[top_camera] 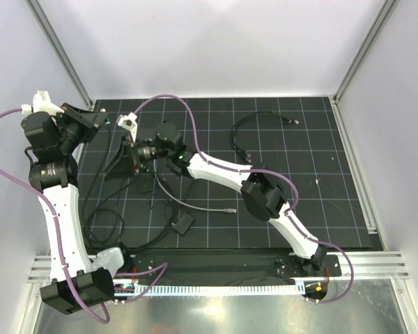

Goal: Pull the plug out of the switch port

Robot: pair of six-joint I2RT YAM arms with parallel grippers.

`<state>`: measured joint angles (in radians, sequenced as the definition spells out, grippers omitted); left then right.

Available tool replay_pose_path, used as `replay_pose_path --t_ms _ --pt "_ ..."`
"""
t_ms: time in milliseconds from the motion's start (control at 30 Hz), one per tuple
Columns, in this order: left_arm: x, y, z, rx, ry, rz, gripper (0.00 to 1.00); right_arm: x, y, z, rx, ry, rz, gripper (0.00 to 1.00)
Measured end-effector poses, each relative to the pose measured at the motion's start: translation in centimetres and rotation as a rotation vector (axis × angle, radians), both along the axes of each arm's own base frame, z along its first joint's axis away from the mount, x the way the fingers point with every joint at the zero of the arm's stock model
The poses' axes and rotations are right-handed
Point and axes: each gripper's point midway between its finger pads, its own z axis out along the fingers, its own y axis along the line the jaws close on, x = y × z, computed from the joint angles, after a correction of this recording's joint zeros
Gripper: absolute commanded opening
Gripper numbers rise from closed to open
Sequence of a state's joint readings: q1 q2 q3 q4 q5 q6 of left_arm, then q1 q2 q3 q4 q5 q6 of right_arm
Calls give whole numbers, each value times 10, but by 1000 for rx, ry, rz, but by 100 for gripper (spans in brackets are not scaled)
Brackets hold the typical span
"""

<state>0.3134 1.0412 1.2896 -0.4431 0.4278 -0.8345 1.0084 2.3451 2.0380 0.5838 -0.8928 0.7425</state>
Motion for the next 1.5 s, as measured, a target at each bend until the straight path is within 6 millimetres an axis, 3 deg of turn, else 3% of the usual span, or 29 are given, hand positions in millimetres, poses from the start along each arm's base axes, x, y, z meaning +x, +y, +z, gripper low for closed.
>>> replay_pose_path --t_ms 367,600,1100,1133,1233,1267,1300,1333,1367,1400,1467,1500 --pt "-12 -18 1 -40 8 -88 0 22 11 -9 1 -2 -42 60" --pt "-15 -26 -3 -65 23 -127 0 18 9 -10 3 -21 -18 60" --pt "-11 -30 -10 -92 44 -153 0 1 3 19 87 -23 74 58" --pt "-11 -29 -10 -91 45 -153 0 1 3 20 87 -19 75 55" --pt "-11 -30 -10 -90 44 -153 0 3 4 18 80 -18 65 35" --pt "-11 -30 -10 -90 44 -155 0 4 5 17 75 -15 57 19" --pt "-11 -30 -10 -89 44 -158 2 6 6 16 70 -16 49 12" --pt "-11 -30 -10 -86 44 -161 6 6 7 15 59 -7 45 1" --pt "-11 -30 -11 -82 42 -161 15 7 7 15 55 -2 41 1" --pt "-11 -30 -11 -74 39 -161 39 8 8 15 49 5 39 1" --pt "-13 -28 -12 -55 38 -153 61 11 10 19 54 17 21 1" --pt "-15 -27 -14 -46 45 -147 83 12 10 21 57 28 12 1"
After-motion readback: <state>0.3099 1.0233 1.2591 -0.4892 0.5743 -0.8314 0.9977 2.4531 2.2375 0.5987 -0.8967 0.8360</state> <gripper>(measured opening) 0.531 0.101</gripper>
